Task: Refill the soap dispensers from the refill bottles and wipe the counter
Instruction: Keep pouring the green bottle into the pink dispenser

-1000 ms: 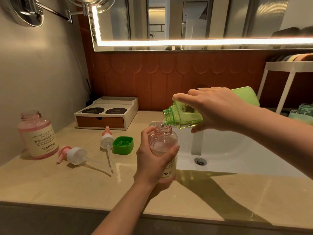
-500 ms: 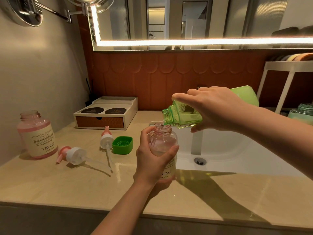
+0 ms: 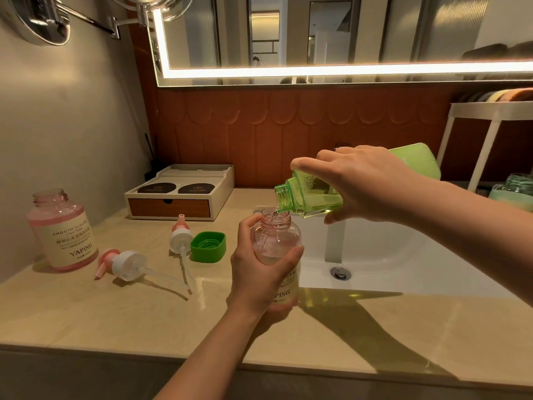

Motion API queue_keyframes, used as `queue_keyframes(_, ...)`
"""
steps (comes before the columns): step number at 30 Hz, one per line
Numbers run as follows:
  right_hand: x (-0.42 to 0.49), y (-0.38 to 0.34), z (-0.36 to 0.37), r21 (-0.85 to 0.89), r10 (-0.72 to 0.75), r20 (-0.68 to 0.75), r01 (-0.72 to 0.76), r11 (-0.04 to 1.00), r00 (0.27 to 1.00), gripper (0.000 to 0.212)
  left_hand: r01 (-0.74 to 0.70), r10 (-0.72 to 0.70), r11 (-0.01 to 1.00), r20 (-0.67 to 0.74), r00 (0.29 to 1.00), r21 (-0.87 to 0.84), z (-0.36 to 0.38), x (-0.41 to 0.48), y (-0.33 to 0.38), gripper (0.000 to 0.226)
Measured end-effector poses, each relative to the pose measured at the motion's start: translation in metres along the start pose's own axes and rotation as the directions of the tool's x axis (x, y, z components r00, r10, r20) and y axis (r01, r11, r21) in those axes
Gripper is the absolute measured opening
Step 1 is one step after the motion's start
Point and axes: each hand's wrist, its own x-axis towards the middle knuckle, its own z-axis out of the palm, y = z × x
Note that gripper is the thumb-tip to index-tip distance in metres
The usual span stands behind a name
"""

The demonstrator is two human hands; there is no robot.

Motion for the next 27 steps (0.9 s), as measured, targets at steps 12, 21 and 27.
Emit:
queue_keyframes(12, 0.0010, -0.0008, -0.0019, -0.017, -0.010, -0.006, 0.010, 1.000, 1.000, 0.100, -0.012, 0.012, 1.000, -0.002, 1.000, 0.014, -0.0008, 0.0007, -0.0010, 0.062)
queue_keyframes(21, 0.0015, -0.0004, -0.0043, -0.012, -0.001, 0.016, 0.001, 1.000, 1.000, 0.102, -0.006, 0.006, 1.000, 0.000, 1.000, 0.010, -0.0002, 0.0004, -0.0009, 0.060)
queue_keyframes(27, 0.0021, -0.0009, -0.0093, -0.039, -0.034, 0.013, 0.034, 0.999, 0.999, 0.102, -0.016, 0.017, 1.000, -0.009, 1.000, 0.014, -0.0002, -0.0002, -0.0002, 0.061)
